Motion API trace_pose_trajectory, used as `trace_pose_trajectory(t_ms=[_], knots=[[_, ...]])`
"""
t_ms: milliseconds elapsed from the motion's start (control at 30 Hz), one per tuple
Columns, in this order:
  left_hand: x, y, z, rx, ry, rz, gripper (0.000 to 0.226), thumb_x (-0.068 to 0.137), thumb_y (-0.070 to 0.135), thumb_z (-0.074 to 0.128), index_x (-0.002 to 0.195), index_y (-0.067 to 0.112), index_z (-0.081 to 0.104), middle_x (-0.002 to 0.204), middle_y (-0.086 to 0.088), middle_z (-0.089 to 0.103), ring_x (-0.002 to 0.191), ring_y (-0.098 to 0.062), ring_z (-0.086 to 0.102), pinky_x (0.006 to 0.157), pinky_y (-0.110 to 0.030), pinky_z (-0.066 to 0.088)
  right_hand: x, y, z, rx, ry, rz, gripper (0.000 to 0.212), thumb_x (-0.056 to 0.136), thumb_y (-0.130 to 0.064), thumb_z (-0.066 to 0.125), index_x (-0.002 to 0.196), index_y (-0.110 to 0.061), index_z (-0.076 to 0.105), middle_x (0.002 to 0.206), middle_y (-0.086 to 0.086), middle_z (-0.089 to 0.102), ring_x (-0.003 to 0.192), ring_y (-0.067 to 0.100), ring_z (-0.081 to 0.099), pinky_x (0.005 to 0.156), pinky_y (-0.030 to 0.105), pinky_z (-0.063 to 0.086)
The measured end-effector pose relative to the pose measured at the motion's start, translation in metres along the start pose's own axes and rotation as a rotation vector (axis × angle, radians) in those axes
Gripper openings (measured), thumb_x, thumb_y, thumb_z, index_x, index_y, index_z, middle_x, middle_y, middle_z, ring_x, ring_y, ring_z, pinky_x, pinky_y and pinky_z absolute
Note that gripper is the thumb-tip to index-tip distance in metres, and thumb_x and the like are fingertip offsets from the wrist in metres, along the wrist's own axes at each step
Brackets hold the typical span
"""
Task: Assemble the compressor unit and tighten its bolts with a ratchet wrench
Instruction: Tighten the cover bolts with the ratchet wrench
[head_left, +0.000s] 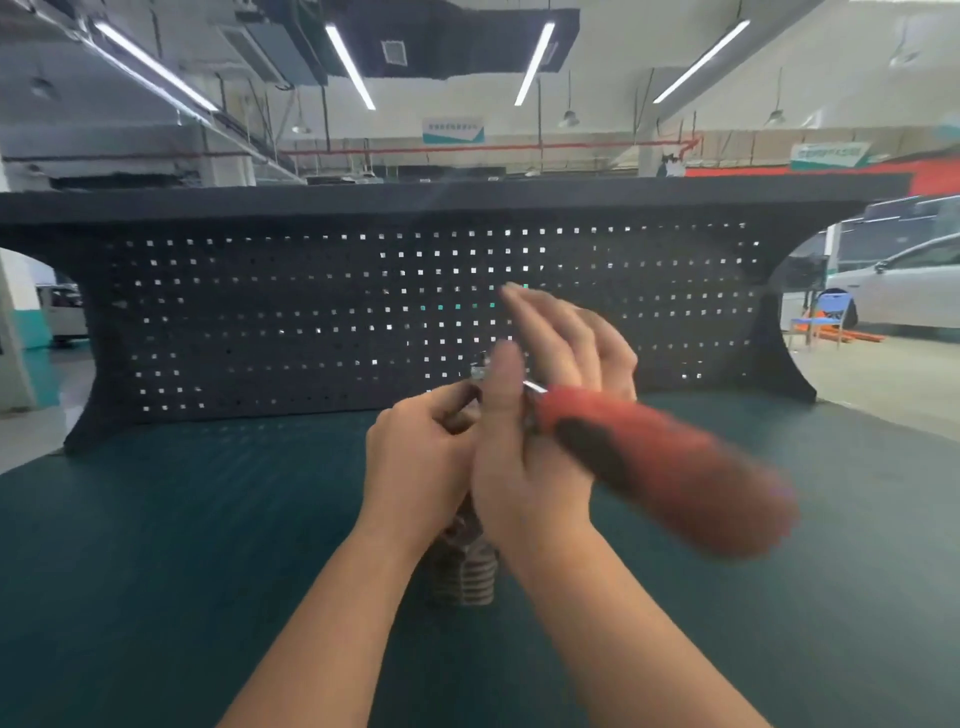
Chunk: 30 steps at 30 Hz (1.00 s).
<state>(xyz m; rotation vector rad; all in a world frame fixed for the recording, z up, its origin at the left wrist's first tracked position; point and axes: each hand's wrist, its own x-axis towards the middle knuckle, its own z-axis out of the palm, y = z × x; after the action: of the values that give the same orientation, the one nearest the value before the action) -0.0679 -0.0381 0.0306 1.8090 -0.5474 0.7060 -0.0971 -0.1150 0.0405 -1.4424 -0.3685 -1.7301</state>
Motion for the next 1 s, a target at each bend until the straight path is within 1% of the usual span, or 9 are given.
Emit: trace_pose_trajectory(t_ms=[67,167,367,433,567,633,733,900,1000], knots=[[0.004,-0.007,-0.001,0.093,-0.010,-0.048,0.033,0.090,0.045,0.052,0.085,0.020,0.073,0.076,-0.006,0.070,0.069,-0.013,0.051,0.066,-0.027,0.047,-0.012,-0.010,0.005,-0.132,-0.159,-0.265,0.044,0.101,-0.041,0.036,0.113,-0.016,0.070,0.130,-0.003,0.060,0.125,0.017,0.038,0.098,0.050,0.035],[0.003,-0.009,-0.004,0.000,0.004,-0.044,0.026,0.092,0.032,0.057,0.079,0.014,0.071,0.065,0.001,0.068,0.063,-0.012,0.057,0.057,-0.023,0.047,-0.003,0.001,0.001,-0.141,-0.219,-0.301,0.048,0.101,-0.043,0.034,0.115,-0.014,0.069,0.132,-0.002,0.058,0.125,0.022,0.040,0.098,0.056,0.036],[-0.003,0.001,0.000,-0.081,0.011,0.040,0.026,0.071,0.065,0.060,0.083,0.046,0.073,0.071,0.017,0.074,0.071,0.004,0.069,0.064,-0.017,0.051,0.019,0.038,-0.008,0.492,0.090,0.588,0.024,0.092,-0.033,0.045,0.106,-0.030,0.064,0.127,0.000,0.058,0.126,0.016,0.047,0.109,0.039,0.036],[-0.004,0.000,0.000,-0.102,0.001,0.016,0.025,0.070,0.064,0.063,0.084,0.046,0.074,0.070,0.012,0.074,0.070,0.000,0.070,0.066,-0.026,0.054,0.013,0.028,-0.007,0.429,0.068,0.438,0.030,0.094,-0.028,0.045,0.118,-0.021,0.062,0.127,-0.002,0.058,0.124,0.012,0.047,0.106,0.035,0.037],[0.008,-0.009,0.003,0.057,0.053,-0.100,0.026,0.087,0.044,0.057,0.092,0.028,0.075,0.084,-0.006,0.076,0.082,-0.023,0.069,0.073,-0.038,0.054,0.001,0.002,-0.001,-0.062,-0.160,-0.302,0.034,0.089,-0.026,0.049,0.113,-0.015,0.070,0.125,0.002,0.063,0.122,0.017,0.044,0.097,0.048,0.035],[0.011,-0.012,0.002,0.111,0.025,-0.126,0.026,0.092,0.036,0.057,0.107,0.021,0.072,0.095,-0.015,0.074,0.089,-0.028,0.067,0.077,-0.039,0.055,-0.003,-0.001,0.003,-0.161,-0.215,-0.391,0.032,0.095,-0.034,0.048,0.110,-0.018,0.072,0.130,-0.001,0.061,0.123,0.020,0.041,0.096,0.048,0.033],[0.004,-0.007,-0.002,-0.040,0.003,-0.038,0.027,0.086,0.047,0.060,0.088,0.025,0.076,0.079,-0.002,0.076,0.072,-0.014,0.065,0.065,-0.031,0.051,0.002,0.010,-0.002,-0.103,-0.139,-0.195,0.040,0.099,-0.040,0.038,0.116,-0.019,0.068,0.124,-0.009,0.061,0.120,0.013,0.043,0.098,0.044,0.033],[-0.005,0.003,-0.002,-0.112,0.026,0.021,0.023,0.079,0.054,0.065,0.079,0.034,0.076,0.071,0.012,0.075,0.068,0.002,0.069,0.066,-0.020,0.048,0.017,0.043,-0.007,0.543,0.008,0.665,0.037,0.095,-0.033,0.045,0.121,-0.014,0.064,0.123,-0.003,0.062,0.114,-0.001,0.054,0.090,0.011,0.039],[-0.004,0.005,-0.002,-0.122,-0.030,-0.001,0.024,0.075,0.059,0.060,0.086,0.043,0.074,0.079,-0.002,0.076,0.068,0.000,0.064,0.071,-0.034,0.054,0.009,0.019,-0.003,0.335,-0.021,0.250,0.034,0.096,-0.031,0.044,0.121,-0.016,0.062,0.119,-0.013,0.061,0.118,0.006,0.050,0.097,0.028,0.040]])
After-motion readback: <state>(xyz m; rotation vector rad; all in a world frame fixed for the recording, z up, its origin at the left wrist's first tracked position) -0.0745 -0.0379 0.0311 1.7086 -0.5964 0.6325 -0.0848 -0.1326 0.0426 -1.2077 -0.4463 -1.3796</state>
